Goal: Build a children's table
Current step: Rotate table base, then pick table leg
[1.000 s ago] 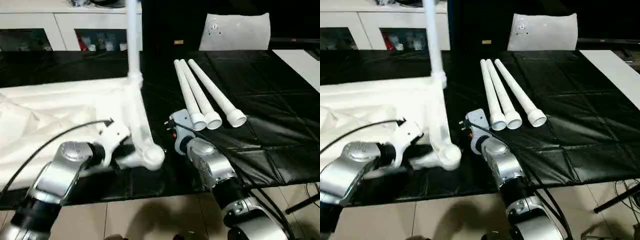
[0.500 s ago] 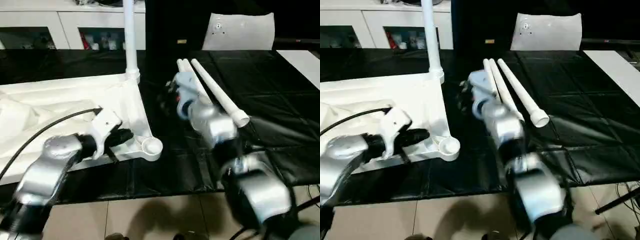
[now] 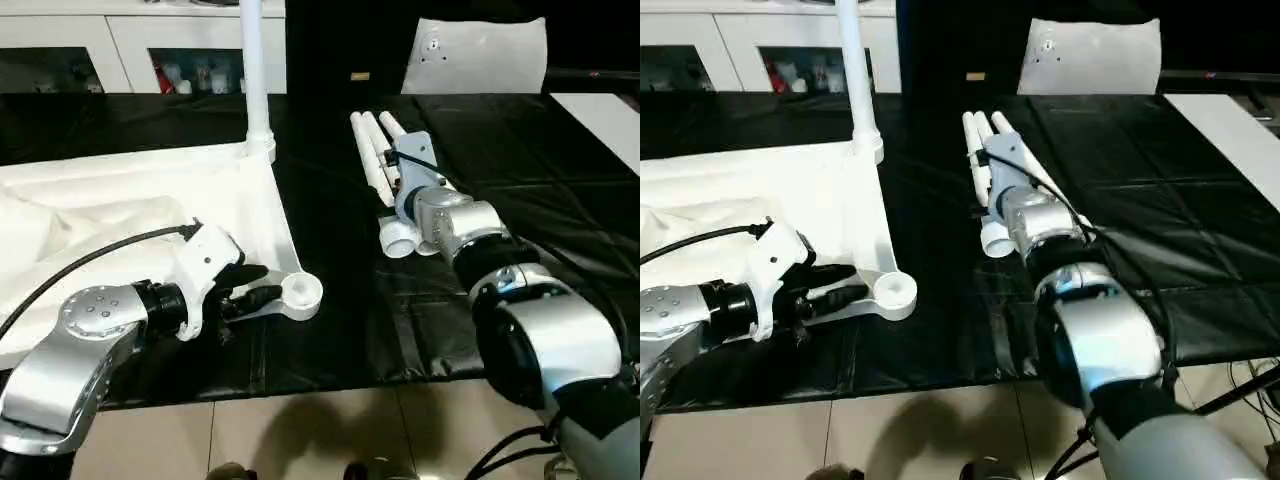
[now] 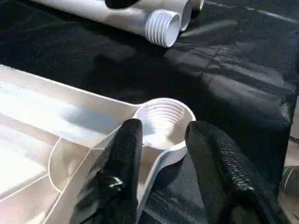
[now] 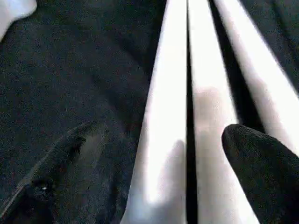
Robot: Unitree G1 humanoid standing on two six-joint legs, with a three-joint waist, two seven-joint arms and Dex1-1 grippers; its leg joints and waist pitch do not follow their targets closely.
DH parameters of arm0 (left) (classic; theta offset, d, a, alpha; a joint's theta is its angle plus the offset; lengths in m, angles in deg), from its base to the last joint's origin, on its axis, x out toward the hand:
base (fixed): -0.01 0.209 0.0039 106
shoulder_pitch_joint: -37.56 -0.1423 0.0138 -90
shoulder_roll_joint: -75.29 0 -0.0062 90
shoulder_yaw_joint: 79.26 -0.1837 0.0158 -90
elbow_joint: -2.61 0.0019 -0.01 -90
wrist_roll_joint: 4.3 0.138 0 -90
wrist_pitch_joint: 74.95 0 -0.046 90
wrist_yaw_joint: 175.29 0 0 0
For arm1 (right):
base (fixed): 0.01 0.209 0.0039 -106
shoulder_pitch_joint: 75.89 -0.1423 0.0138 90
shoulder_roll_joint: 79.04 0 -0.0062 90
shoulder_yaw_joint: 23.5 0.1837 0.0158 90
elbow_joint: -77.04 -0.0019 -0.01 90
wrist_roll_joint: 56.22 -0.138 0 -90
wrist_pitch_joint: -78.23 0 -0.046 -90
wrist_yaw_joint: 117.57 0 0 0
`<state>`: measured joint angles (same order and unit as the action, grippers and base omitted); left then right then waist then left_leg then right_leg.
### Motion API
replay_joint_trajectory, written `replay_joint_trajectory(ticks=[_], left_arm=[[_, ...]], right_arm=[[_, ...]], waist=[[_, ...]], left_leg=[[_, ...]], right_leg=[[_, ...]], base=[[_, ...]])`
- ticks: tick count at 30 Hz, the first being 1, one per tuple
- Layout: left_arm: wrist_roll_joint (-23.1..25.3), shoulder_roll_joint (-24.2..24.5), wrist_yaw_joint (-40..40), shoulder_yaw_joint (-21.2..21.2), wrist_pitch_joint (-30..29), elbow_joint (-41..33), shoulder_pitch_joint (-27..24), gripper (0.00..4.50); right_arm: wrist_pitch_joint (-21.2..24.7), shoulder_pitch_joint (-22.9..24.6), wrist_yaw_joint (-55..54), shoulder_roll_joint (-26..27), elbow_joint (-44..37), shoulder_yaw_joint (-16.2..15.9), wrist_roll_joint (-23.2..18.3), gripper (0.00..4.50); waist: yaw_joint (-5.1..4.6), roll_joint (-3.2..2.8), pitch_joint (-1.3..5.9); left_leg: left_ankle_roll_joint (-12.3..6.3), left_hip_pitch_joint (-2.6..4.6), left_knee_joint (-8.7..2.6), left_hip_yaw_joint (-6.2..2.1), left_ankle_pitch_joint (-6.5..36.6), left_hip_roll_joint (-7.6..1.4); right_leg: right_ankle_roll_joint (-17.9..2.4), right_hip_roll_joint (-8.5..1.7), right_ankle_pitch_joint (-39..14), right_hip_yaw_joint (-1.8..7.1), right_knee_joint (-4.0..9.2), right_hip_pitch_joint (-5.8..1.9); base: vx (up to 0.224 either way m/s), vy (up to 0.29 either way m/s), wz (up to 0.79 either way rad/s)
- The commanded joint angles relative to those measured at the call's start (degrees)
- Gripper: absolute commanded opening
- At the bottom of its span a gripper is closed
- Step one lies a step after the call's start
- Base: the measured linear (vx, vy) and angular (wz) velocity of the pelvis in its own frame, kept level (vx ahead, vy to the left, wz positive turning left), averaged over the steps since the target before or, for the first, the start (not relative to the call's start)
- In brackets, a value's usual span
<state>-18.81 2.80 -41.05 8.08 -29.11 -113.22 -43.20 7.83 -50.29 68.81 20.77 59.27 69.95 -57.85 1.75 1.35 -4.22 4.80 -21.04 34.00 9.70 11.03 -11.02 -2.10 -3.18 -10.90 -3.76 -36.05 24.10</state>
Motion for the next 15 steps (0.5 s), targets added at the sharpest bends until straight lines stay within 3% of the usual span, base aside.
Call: replay_joint_trajectory(ticks=[1, 9, 14, 15], left_arm=[[-0.49, 0.66, 0.32, 0.53, -0.94, -1.28, -0.33, 2.13], [-0.24, 1.83, 1.68, -0.15, -2.01, -2.5, -0.5, 2.84], [-0.87, 2.49, 1.47, -0.58, -2.44, -3.3, -0.76, 2.84], [-0.97, 2.66, 1.64, -0.63, -2.37, -3.37, -0.83, 2.88]], right_arm=[[-0.16, -0.96, 0.28, 0.12, 1.07, 1.09, -0.42, 4.5], [2.28, -0.79, 0.48, 1.41, 4.01, 2.65, -1.09, 4.5], [7.37, -0.98, 1.24, 1.79, 5.01, 5.05, -2.79, 4.5], [8.35, -0.99, 1.46, 1.74, 5.23, 5.27, -2.9, 4.21]], waist=[[-0.02, -0.74, 3.17], [0.02, -0.81, 2.62], [-0.04, -0.65, 2.46], [0.01, -0.64, 2.46]], left_leg=[[-1.06, 0.08, -3.36, -0.01, 7.21, -1.36], [-0.45, 0.23, -3.57, -0.09, 8.39, -1.49], [-0.15, 0.23, -3.66, -0.12, 9.0, -1.46], [-0.07, 0.27, -3.64, -0.11, 8.93, -1.5]], right_leg=[[-12.51, -3.65, -4.07, 3.08, 3.28, -3.57], [-12.34, -3.72, -6.08, 3.06, 3.46, -3.35], [-12.3, -3.71, -6.46, 3.07, 3.46, -3.36], [-12.4, -3.79, -6.55, 3.1, 3.47, -3.36]], base=[[0.0, 0.0, 0.0], [0.0, 0.0, 0.0], [0.0, 0.0, 0.0], [0.0, 0.0, 0.0]])
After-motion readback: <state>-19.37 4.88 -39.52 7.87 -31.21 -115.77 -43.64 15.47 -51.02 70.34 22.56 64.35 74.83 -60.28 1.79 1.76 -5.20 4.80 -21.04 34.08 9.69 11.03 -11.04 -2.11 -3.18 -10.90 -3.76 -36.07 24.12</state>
